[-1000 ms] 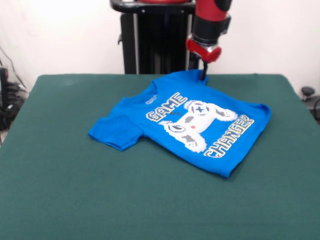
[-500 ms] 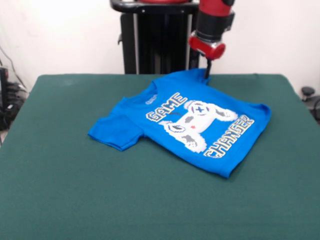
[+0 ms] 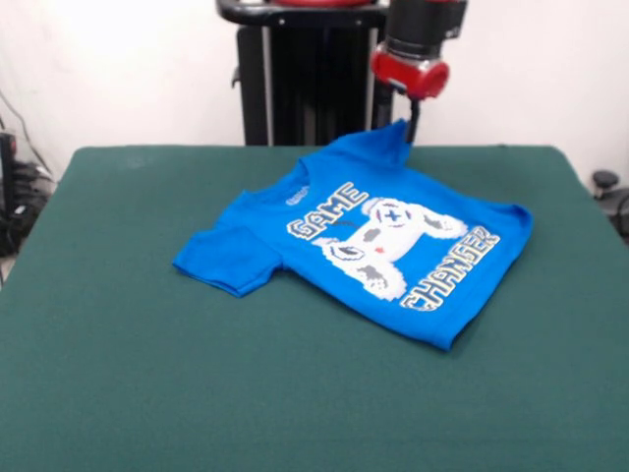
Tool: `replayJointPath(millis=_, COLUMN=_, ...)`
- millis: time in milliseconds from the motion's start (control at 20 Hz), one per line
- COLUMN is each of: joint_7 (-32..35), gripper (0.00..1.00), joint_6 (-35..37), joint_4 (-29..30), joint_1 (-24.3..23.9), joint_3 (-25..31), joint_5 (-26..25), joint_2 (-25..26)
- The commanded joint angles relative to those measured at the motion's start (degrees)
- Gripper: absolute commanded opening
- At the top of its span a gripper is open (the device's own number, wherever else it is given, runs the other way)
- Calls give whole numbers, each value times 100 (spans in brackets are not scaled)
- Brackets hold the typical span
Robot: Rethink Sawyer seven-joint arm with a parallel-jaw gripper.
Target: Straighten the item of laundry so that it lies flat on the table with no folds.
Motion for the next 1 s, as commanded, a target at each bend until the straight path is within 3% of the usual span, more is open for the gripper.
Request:
replayJointPath(millis=50, joint_7=151, gripper=100, joint_6=758, joint_4=-430, joint_1=-319, joint_3=-188, joint_5=-229, joint_2=-386)
replayJointPath(millis=450, joint_7=-50, gripper=100, joint_6=963, joint_4=-644, joint_1=-182, joint_3=-615, joint_5=-481, joint_2=-601)
replayJointPath(millis=1000, joint_7=234, gripper=100, joint_6=1424, joint_4=-670, joint_1=-159, joint_3=-478, joint_5=-646, joint_2=-916)
